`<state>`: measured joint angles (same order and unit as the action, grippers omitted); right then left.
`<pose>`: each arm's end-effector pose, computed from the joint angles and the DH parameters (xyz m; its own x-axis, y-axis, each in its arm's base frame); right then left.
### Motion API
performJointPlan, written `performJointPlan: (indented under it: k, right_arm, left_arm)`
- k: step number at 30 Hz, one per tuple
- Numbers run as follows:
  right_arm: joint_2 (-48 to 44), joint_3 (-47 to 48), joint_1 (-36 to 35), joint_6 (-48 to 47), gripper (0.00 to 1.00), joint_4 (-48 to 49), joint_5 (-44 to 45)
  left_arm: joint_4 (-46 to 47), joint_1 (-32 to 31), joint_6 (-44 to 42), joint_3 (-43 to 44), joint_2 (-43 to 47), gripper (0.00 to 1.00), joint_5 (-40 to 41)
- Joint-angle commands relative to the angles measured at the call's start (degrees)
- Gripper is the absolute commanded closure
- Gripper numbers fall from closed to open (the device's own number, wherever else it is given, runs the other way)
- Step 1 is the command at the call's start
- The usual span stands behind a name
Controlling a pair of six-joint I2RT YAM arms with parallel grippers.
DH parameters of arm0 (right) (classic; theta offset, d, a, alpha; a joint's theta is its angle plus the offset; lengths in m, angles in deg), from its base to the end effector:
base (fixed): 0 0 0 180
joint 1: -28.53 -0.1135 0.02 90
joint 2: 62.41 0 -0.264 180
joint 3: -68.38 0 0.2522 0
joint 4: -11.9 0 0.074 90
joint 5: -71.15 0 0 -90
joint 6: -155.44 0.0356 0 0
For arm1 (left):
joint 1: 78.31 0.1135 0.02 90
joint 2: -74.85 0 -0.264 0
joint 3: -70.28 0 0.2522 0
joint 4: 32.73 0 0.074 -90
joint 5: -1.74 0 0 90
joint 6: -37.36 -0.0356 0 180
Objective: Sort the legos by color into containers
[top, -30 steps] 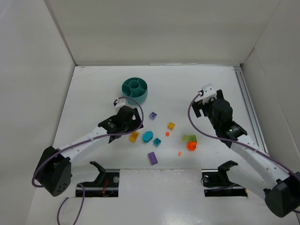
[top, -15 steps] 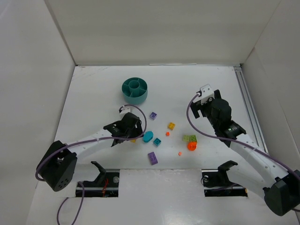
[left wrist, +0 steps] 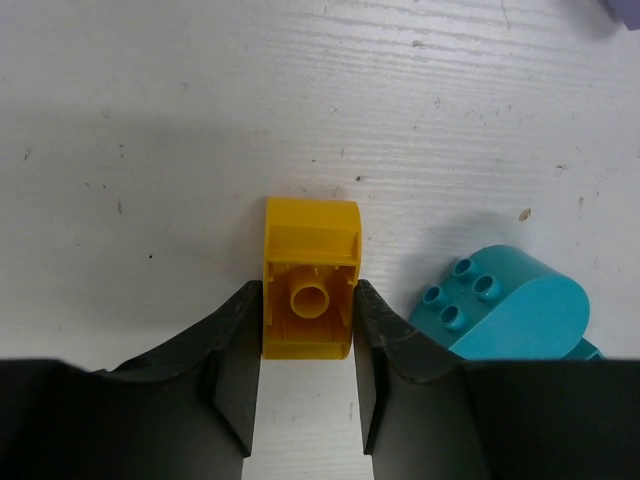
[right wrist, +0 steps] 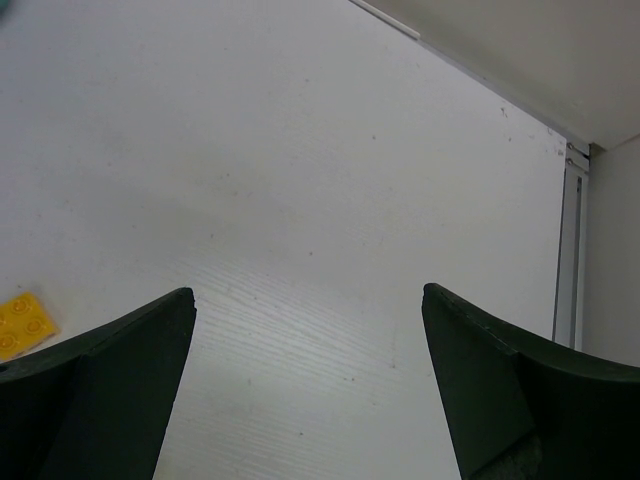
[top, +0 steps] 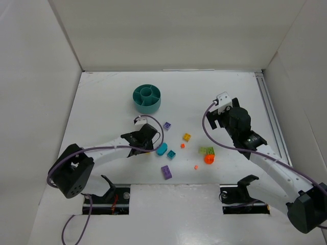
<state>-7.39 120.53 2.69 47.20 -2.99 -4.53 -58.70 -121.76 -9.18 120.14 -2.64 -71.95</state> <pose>0.2053 0.0896 0.2841 -0.1949 -0.4314 -0.8809 -0.2857 0.8841 -0.3697 0.1887 -0.1650 0.1672 -0.7949 -0.1563 -0.5862 -0.0107 0.9697 -0.2441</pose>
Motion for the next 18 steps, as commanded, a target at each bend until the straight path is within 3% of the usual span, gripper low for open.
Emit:
performJointPlan:
  k: [1, 8, 10, 18]
  right_arm:
    - [-0.18, 0.02, 0.36, 0.14, 0.01, 1.3, -0.88]
    - [-1.49, -0.51, 0.88, 0.13, 0.01, 1.3, -0.88]
    - [-1.5, -0.51, 0.88, -0.39, 0.01, 1.3, -0.88]
    - [-3.08, -2.09, 1.94, -0.92, 0.01, 1.3, 0.17]
  left_arm:
    - [-1.94, -0.94, -0.48, 2.48, -1.6, 0.75, 1.44]
    - [-6.33, -1.47, 0.66, 8.8, 1.38, 0.85, 9.16]
    - [-7.04, -1.47, 0.66, 13.09, 2.52, 0.91, 14.78]
    - [-1.42, 10.72, -13.04, 30.33, -2.65, 0.86, 18.31]
